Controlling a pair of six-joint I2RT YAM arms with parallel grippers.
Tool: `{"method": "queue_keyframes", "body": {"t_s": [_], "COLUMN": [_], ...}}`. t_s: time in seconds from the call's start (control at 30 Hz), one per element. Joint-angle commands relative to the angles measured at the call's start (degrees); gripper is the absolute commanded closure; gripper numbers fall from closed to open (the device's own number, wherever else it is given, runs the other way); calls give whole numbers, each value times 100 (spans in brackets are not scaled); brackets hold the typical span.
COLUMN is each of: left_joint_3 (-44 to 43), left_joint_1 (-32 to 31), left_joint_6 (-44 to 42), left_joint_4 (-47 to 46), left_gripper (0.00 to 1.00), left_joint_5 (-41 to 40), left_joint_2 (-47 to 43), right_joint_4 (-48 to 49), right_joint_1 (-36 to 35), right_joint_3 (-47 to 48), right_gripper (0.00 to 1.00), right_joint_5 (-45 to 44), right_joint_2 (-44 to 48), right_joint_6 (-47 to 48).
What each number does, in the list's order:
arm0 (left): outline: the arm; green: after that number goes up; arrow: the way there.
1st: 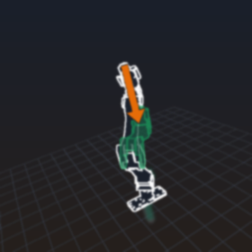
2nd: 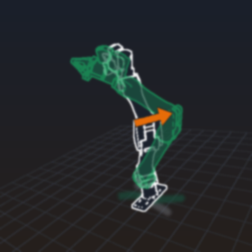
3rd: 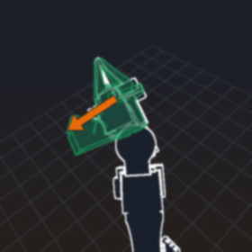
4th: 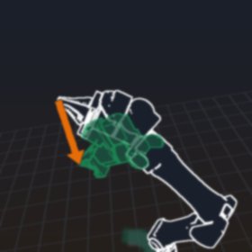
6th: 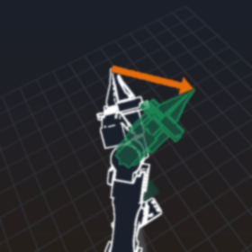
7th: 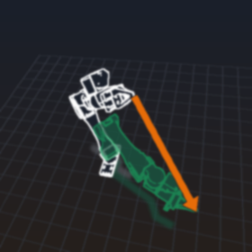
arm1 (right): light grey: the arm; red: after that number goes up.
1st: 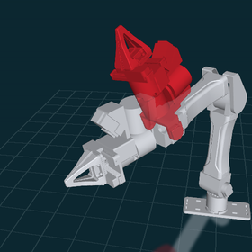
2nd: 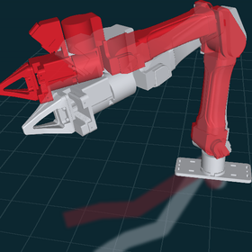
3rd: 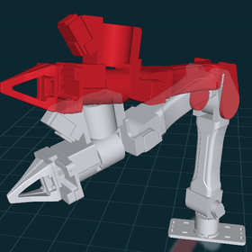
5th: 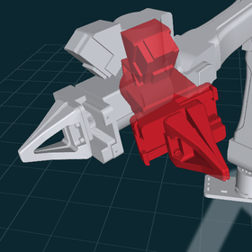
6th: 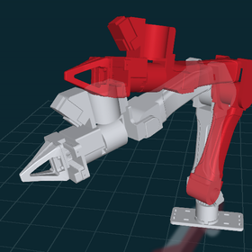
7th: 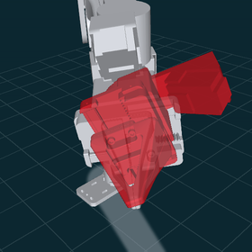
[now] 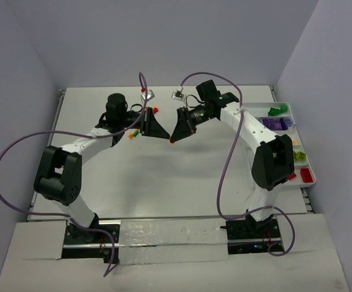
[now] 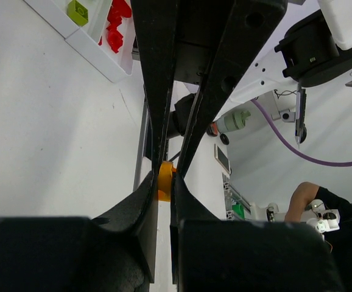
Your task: Sort the legos into containers by color
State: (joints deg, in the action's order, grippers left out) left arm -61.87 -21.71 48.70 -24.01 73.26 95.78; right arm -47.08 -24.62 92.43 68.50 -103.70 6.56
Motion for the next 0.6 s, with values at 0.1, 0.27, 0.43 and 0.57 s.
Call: {"method": "queue_keyframes", "body": {"t_s": [0.1, 0.27, 0.43, 0.57], "left_joint_3": [-250, -742, -1485, -1633], "left_joint_1": [-43, -22, 116, 110], "left_joint_6": [-203, -2059, -3368, -3772], "left_joint_4": [138, 2576, 4271, 4491], "left_gripper": [93, 12, 1, 1], "left_joint_5": [-37, -657, -2045, -3675], "left_joint_2": [-174, -187, -162, -327], "right_joint_4": [-6, -29, -830, -1085], "right_joint_1": [-25, 259, 1409, 2526], "right_joint_3": [249, 113, -173, -708], "right_gripper": [100, 100, 100, 100], "right_joint_5": [-7, -192, -1471, -3179], "right_joint_2": [40, 270, 692, 1046], "right_joint_6": [36, 100, 1027, 1615]}}
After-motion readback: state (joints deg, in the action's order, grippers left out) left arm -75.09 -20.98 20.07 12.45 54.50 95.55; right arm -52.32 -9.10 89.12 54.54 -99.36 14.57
